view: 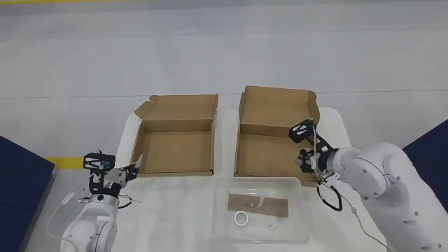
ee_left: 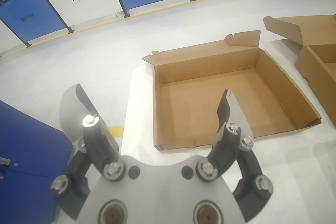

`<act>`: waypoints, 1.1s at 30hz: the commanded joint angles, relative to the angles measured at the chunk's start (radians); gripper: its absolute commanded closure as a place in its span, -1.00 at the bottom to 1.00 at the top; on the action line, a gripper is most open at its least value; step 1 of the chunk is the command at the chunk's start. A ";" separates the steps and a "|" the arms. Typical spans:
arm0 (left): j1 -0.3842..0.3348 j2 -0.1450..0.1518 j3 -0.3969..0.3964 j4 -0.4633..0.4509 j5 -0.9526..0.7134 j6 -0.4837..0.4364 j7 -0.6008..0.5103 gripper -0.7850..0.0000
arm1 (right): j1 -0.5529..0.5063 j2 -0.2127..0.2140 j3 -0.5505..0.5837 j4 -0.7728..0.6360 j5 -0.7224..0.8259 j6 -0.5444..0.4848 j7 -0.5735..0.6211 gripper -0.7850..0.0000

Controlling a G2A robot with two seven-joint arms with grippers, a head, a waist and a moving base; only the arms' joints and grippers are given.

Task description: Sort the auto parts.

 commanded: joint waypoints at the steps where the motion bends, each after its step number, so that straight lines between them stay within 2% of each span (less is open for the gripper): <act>1: 0.000 0.000 0.000 0.000 0.000 0.000 0.000 -1.00 | 0.032 -0.005 -0.046 0.050 -0.030 -0.001 -0.012 1.00; 8: 0.000 0.000 0.000 0.000 0.000 0.000 0.000 -1.00 | 0.111 -0.029 -0.206 0.200 -0.139 0.004 -0.036 1.00; 14: 0.000 0.000 0.000 0.000 0.000 0.000 0.000 -1.00 | 0.139 -0.049 -0.288 0.292 -0.199 0.035 -0.079 1.00; 26: 0.000 0.000 0.000 0.000 0.000 0.000 0.000 -1.00 | 0.144 -0.052 -0.297 0.304 -0.214 0.039 -0.085 1.00; 30: 0.000 0.000 0.000 0.000 0.000 0.000 0.000 -1.00 | 0.130 -0.055 -0.302 0.335 -0.229 0.034 -0.138 1.00; 33: 0.000 0.000 0.000 0.000 0.000 0.000 0.000 -1.00 | 0.143 -0.064 -0.304 0.380 -0.229 0.080 -0.196 1.00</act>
